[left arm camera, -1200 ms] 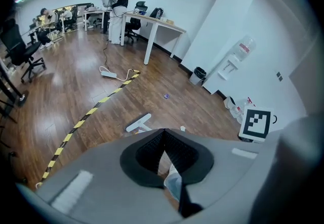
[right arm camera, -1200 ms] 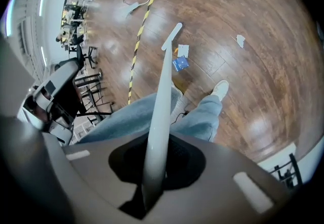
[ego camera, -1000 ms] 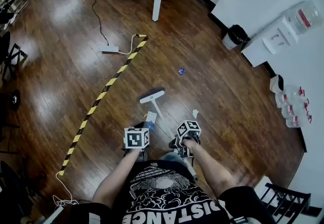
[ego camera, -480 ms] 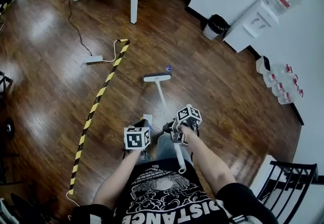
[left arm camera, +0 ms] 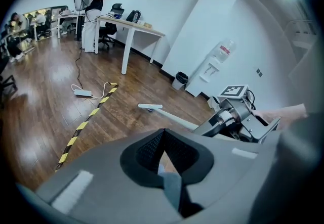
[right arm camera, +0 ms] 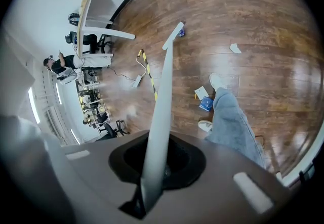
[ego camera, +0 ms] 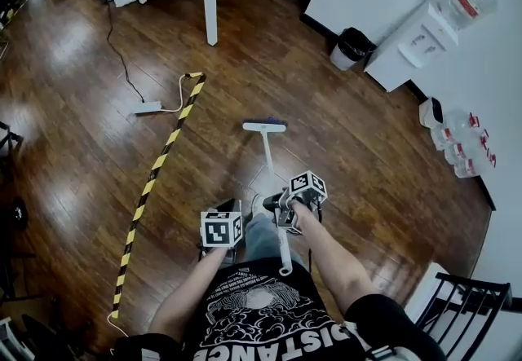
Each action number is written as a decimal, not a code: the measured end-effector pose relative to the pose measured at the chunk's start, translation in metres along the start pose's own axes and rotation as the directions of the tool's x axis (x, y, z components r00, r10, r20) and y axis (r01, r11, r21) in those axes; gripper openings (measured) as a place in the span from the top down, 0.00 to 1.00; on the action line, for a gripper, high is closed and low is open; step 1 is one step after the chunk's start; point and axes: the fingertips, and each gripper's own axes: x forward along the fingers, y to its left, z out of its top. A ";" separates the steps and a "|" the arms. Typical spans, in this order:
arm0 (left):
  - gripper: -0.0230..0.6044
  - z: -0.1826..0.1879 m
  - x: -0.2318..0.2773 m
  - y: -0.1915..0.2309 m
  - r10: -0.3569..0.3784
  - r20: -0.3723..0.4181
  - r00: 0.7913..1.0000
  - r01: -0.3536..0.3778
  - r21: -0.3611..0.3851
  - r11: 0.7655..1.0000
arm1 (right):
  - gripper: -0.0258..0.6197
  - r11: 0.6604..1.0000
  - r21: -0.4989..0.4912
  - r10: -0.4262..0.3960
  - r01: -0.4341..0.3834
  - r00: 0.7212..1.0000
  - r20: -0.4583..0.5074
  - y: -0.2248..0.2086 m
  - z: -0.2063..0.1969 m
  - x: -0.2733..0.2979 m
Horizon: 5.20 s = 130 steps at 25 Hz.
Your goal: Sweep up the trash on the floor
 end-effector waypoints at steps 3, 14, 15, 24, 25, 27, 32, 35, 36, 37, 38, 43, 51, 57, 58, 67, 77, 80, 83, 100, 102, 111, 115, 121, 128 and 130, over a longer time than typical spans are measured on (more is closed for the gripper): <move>0.96 0.021 0.020 -0.006 0.030 -0.021 0.999 -0.030 -0.001 1.000 | 0.92 0.999 0.020 0.035 -0.035 0.999 0.003 0.008 0.042 -0.008; 0.96 0.088 0.082 -0.028 0.111 -0.067 0.992 -0.111 0.005 0.994 | 0.91 0.990 0.092 0.107 -0.110 0.994 0.033 0.029 0.189 -0.021; 0.96 0.088 0.086 -0.029 0.115 -0.074 0.991 -0.115 0.002 0.993 | 0.91 0.988 0.103 0.116 -0.119 0.993 0.032 0.028 0.195 -0.020; 0.96 0.093 0.105 -0.018 0.167 -0.124 0.978 -0.172 -0.036 0.984 | 0.92 0.952 0.248 0.180 -0.181 0.983 0.027 0.013 0.217 -0.001; 0.96 0.092 0.105 -0.016 0.170 -0.127 0.977 -0.176 -0.038 0.984 | 0.92 0.949 0.253 0.186 -0.187 0.982 0.027 0.012 0.215 0.002; 0.96 0.089 0.106 -0.014 0.172 -0.132 0.976 -0.179 -0.037 0.983 | 0.92 0.954 0.241 0.178 -0.178 0.984 0.024 0.009 0.211 0.008; 0.96 0.073 0.102 -0.010 0.164 -0.148 0.975 -0.173 -0.047 0.984 | 0.92 0.949 0.261 0.179 -0.178 0.984 0.021 0.002 0.195 0.014; 0.96 0.064 0.096 -0.009 0.157 -0.147 0.977 -0.166 -0.049 0.985 | 0.92 0.950 0.264 0.170 -0.165 0.985 0.003 -0.001 0.181 0.018; 0.96 0.060 0.093 -0.007 0.156 -0.147 0.977 -0.164 -0.048 0.985 | 0.92 0.951 0.265 0.169 -0.162 0.986 -0.003 -0.002 0.174 0.020; 0.96 0.055 0.089 -0.003 0.155 -0.148 0.977 -0.164 -0.047 0.985 | 0.92 0.950 0.267 0.169 -0.161 0.986 -0.008 -0.002 0.166 0.023; 0.96 0.051 0.084 0.001 0.156 -0.149 0.977 -0.164 -0.047 0.985 | 0.92 0.949 0.272 0.170 -0.160 0.985 -0.013 -0.002 0.158 0.027; 0.96 0.031 0.056 0.025 0.160 -0.135 0.978 -0.168 -0.054 0.984 | 0.92 0.947 0.284 0.162 -0.148 0.986 -0.026 -0.006 0.114 0.042; 0.96 -0.018 0.013 0.054 0.149 -0.115 0.982 -0.158 -0.068 0.985 | 0.92 0.956 0.274 0.131 -0.104 0.988 -0.081 -0.029 0.033 0.073; 0.96 -0.062 -0.018 0.077 0.135 -0.090 0.987 -0.142 -0.083 0.986 | 0.93 0.967 0.248 0.085 -0.056 0.990 -0.110 -0.055 -0.034 0.097; 0.96 -0.071 -0.023 0.080 0.132 -0.088 0.987 -0.139 -0.085 0.987 | 0.93 0.968 0.247 0.082 -0.052 0.990 -0.113 -0.059 -0.044 0.101; 0.96 -0.138 -0.054 0.090 0.109 -0.111 0.988 -0.120 -0.103 0.987 | 0.93 0.967 0.253 0.067 -0.029 0.987 -0.143 -0.086 -0.131 0.121; 0.96 -0.185 -0.066 0.055 0.120 -0.110 0.987 -0.133 -0.120 0.984 | 0.93 0.968 0.250 0.066 -0.012 0.976 -0.208 -0.134 -0.200 0.114; 0.96 -0.199 -0.071 0.036 0.140 -0.102 0.985 -0.153 -0.133 0.979 | 0.93 0.972 0.235 0.071 -0.015 0.971 -0.228 -0.149 -0.216 0.102; 0.96 -0.212 -0.075 0.014 0.156 -0.088 0.984 -0.168 -0.151 0.974 | 0.93 0.975 0.223 0.062 -0.006 0.967 -0.248 -0.165 -0.228 0.086; 0.96 -0.260 -0.071 -0.067 0.203 -0.060 0.977 -0.210 -0.178 0.961 | 0.91 0.998 0.055 0.013 0.003 0.961 -0.275 -0.210 -0.217 0.015; 0.96 -0.256 -0.065 -0.077 0.195 -0.057 0.979 -0.202 -0.164 0.966 | 0.92 1.000 0.007 -0.019 0.021 0.962 -0.273 -0.219 -0.213 0.004; 0.96 -0.239 -0.045 -0.111 0.160 -0.052 0.986 -0.165 -0.112 0.980 | 0.92 0.979 -0.146 -0.170 0.145 0.970 -0.175 -0.270 -0.161 -0.071; 0.96 -0.240 -0.035 -0.123 0.139 -0.058 0.989 -0.144 -0.096 0.985 | 0.92 0.940 -0.189 -0.306 0.284 0.947 -0.099 -0.316 -0.126 -0.125; 0.96 -0.236 -0.017 -0.149 0.103 -0.075 0.992 -0.107 -0.043 0.993 | 0.92 0.902 -0.125 -0.419 0.413 0.908 -0.023 -0.366 -0.087 -0.201; 0.96 -0.231 -0.009 -0.166 0.085 -0.074 0.994 -0.087 -0.026 0.996 | 0.92 0.727 -0.170 -0.678 0.665 0.735 -0.023 -0.421 -0.054 -0.286; 0.96 -0.231 -0.009 -0.165 0.090 -0.076 0.993 -0.092 -0.026 0.995 | 0.92 0.629 -0.225 -0.767 0.744 0.642 -0.023 -0.431 -0.044 -0.305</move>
